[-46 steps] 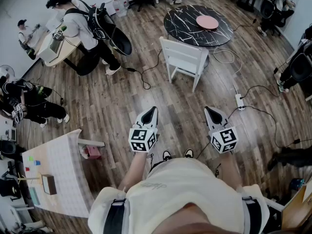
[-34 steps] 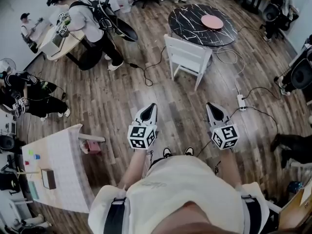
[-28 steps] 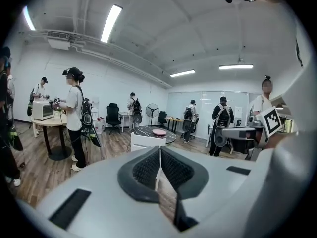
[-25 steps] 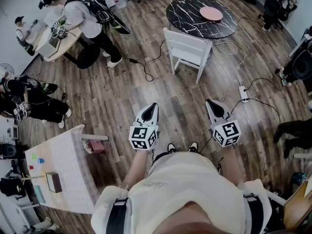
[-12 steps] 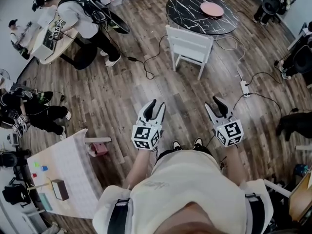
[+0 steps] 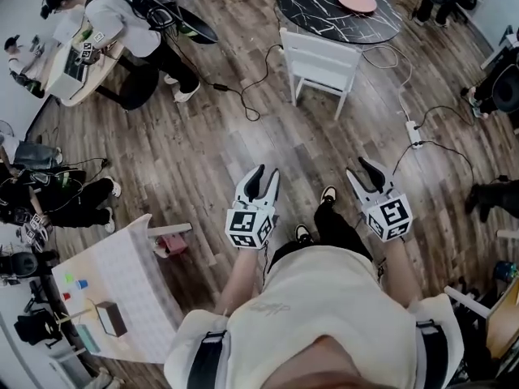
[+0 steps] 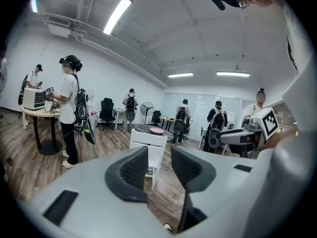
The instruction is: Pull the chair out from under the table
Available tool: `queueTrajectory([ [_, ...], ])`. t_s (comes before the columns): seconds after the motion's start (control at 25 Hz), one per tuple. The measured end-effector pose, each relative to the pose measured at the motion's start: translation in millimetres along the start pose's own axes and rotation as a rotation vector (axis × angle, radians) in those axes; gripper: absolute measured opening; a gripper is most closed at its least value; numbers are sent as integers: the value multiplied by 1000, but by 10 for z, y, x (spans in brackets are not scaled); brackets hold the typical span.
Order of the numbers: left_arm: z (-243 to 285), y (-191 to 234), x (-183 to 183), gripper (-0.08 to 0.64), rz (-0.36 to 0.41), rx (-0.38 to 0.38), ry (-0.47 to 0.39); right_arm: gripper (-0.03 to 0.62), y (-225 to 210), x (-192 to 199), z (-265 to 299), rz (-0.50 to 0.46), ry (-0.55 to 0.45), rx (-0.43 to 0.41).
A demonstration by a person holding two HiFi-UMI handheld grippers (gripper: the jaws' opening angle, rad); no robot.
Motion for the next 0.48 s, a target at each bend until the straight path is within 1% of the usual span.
queueTrajectory([
  [0.08,73,57,52,155,-13,-19,20,158,-75,1,69,5,0,-4],
  [0.2,203,102,12,155,-7,-30,33,153,-245,-15,214,16,-19,-8],
  [0.36,437,135,-117,155,12,-42,24,152,-539,-66,396,16,-34,-10],
  [0.48,722,110,-256,155,27,-45,10,152,-834,-158,495,9,-53,-11],
])
Point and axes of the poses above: the fingertips, and each gripper's own axes: z forward along the fingers, y to its left, x out of its underside, the point moved 6 cm from there along -z, backward along the fingers, and after that the axes turned 14 degrees about -x, right-handed, at the moved point
